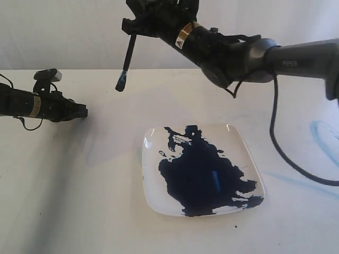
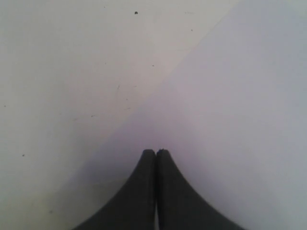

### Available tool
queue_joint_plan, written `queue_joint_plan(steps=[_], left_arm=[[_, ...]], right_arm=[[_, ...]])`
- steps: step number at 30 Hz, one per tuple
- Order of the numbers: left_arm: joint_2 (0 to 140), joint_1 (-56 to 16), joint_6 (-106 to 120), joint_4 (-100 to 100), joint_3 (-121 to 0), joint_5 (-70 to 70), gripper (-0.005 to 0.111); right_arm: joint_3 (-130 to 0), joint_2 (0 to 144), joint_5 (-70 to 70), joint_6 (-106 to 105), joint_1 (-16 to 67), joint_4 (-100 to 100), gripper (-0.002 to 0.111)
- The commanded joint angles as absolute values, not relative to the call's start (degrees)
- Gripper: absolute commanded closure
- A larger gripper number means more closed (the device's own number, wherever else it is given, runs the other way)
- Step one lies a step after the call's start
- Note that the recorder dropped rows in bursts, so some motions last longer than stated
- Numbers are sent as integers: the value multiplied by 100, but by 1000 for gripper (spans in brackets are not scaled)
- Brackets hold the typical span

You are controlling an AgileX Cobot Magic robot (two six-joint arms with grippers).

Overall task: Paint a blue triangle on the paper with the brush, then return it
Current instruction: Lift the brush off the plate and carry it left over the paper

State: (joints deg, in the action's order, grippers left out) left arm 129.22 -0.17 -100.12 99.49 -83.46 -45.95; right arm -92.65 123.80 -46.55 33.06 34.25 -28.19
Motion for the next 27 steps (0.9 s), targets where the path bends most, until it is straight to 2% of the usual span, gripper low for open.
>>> queue_joint_plan(steps=[1, 11, 27], left_arm=[[12859, -15, -10020, 9995, -8326, -4537, 107], [12859, -15, -10031, 9995, -8326, -4548, 107], [12859, -15, -10031, 9995, -8326, -4548, 107]], right_arm=[[-9762, 12678, -3833, 3158, 3517, -2574, 108], [-10394, 13081, -3151, 990, 3939, 107, 108], [-10551, 13280, -2818, 767, 3993, 199, 108]])
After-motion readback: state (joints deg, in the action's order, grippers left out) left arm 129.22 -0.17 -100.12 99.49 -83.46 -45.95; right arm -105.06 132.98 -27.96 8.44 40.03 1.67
